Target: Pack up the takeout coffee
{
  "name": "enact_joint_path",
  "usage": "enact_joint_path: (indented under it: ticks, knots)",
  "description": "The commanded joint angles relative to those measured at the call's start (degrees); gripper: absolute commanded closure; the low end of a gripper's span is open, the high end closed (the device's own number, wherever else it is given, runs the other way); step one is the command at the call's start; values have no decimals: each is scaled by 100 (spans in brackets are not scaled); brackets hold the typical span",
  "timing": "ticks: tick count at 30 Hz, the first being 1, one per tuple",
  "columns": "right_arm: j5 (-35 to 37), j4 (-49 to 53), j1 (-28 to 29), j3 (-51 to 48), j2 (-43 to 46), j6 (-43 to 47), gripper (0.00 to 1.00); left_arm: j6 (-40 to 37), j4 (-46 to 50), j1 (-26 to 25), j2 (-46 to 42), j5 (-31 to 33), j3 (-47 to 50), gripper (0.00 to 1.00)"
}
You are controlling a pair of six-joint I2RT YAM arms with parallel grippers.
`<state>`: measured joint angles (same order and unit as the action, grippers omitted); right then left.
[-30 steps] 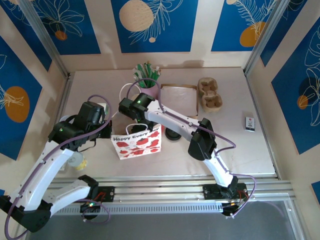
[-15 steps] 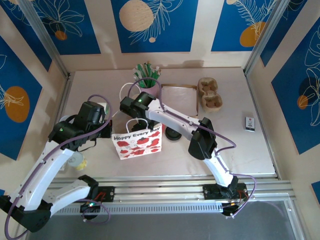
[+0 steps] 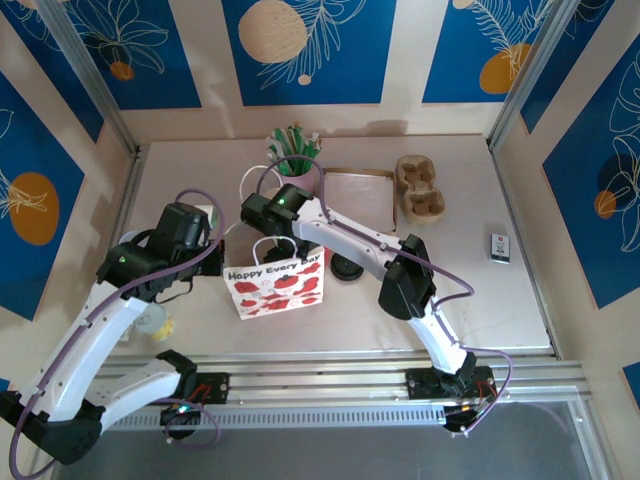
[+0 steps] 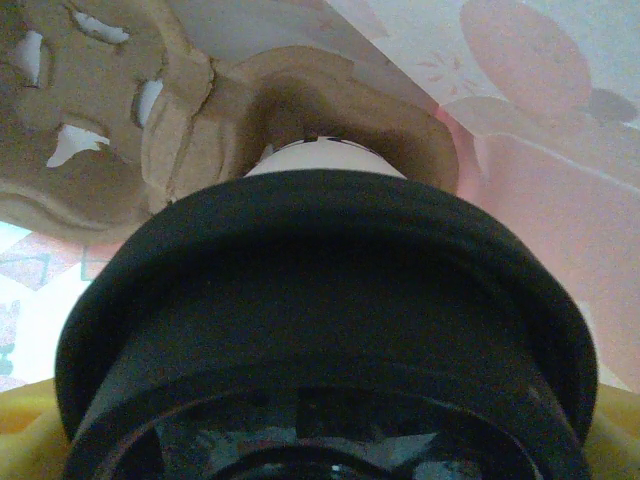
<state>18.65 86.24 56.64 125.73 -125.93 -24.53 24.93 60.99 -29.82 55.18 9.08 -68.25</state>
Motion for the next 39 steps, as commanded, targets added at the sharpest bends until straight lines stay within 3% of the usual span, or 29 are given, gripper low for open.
enact_joint_path:
  ticks: [1, 39]
  knots:
    - [-54, 228, -168, -211, 99, -95, 13, -93, 228, -30, -139, 148, -49, 100]
    - [-83, 11, -140, -503, 215, -121, 12, -80, 185, -32, -133, 146, -37, 100]
